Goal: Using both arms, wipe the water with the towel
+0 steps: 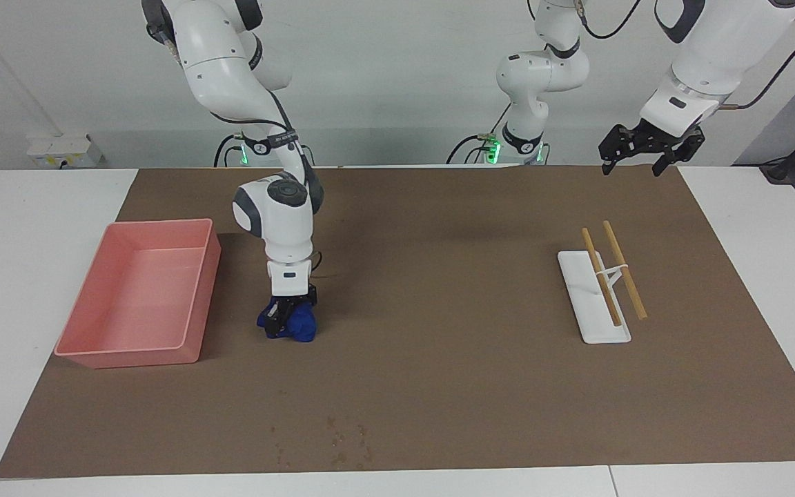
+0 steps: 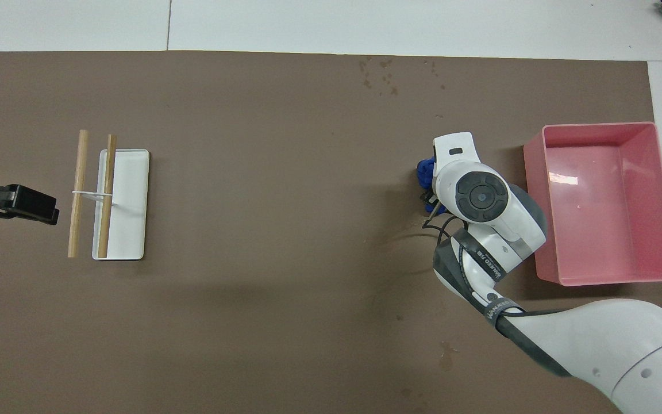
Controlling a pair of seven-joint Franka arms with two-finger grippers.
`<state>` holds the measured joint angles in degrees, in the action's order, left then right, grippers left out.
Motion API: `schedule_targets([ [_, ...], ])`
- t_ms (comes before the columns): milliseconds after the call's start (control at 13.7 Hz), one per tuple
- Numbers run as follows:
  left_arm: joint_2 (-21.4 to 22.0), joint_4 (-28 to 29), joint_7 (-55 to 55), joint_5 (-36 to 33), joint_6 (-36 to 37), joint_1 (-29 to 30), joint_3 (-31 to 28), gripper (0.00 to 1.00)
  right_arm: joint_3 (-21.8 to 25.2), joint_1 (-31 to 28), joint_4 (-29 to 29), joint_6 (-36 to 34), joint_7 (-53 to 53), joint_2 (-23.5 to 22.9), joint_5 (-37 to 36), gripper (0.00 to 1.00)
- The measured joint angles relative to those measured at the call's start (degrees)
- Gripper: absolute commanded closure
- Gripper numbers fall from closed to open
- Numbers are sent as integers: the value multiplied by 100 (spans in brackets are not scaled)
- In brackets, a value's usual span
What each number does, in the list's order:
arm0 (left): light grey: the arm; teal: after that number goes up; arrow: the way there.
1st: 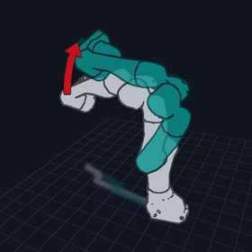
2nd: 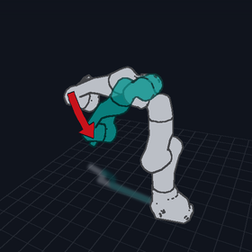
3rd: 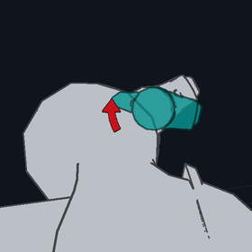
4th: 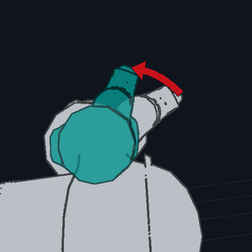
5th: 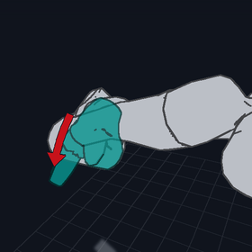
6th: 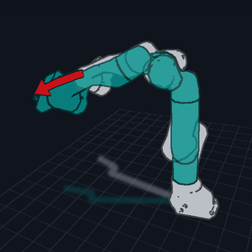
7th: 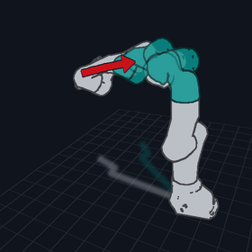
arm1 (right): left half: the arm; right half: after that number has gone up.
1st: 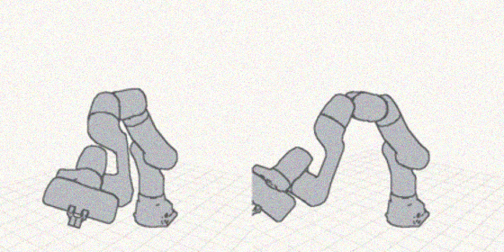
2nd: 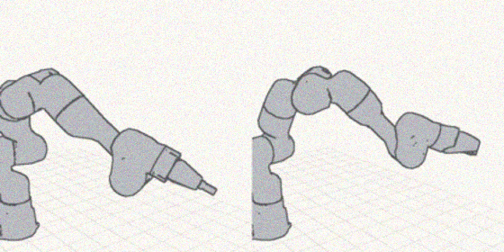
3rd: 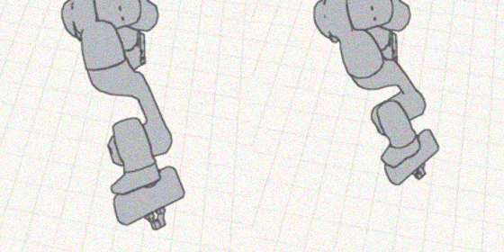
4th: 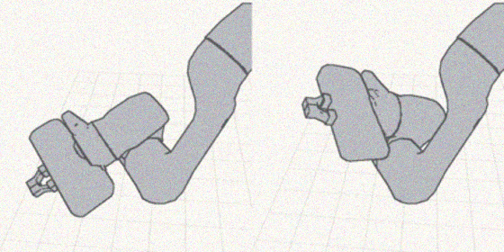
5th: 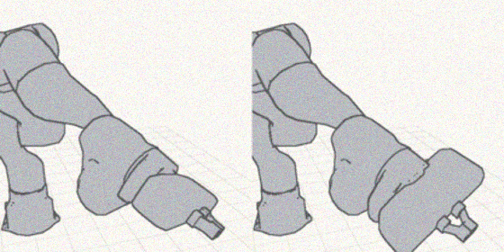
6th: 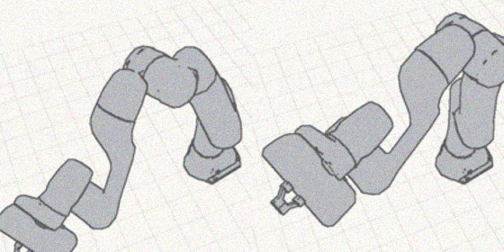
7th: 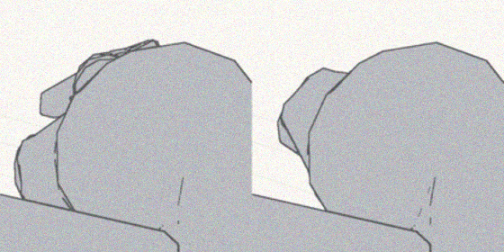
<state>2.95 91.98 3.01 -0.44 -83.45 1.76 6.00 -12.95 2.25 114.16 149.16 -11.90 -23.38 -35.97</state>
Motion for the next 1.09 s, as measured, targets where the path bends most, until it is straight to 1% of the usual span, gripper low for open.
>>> schedule_targets([
  [219, 0, 0, 0, 0, 0, 0, 0, 0, -11, -89, -13, 15, 186, -87, 58, 100],
  [365, 0, 0, 0, 0, 0, 0, 0, 0, -30, -119, 3, 49, 484, -100, 454, 100],
  [438, 0, 0, 0, 0, 0, 0, 0, 0, -35, -120, 5, 50, 555, -100, 777, 100],
  [584, 0, 0, 0, 0, 0, 0, 0, 0, -95, -125, 11, 14, 633, -95, 1668, 100],
  [657, 0, 0, 0, 0, 0, 0, 0, 0, -174, -128, 11, -74, 670, -84, 2172, 100],
  [802, 0, 0, 0, 0, 0, 0, 0, 0, -392, -125, 46, -199, 939, -64, 2815, 100],
  [948, 0, 0, 0, 0, 0, 0, 0, 0, -603, -33, 164, -204, 1581, -18, 2997, 100],
  [1094, 0, 0, 0, 0, 0, 0, 0, 0, -671, 281, 308, -203, 2220, 72, 3013, 100],
])
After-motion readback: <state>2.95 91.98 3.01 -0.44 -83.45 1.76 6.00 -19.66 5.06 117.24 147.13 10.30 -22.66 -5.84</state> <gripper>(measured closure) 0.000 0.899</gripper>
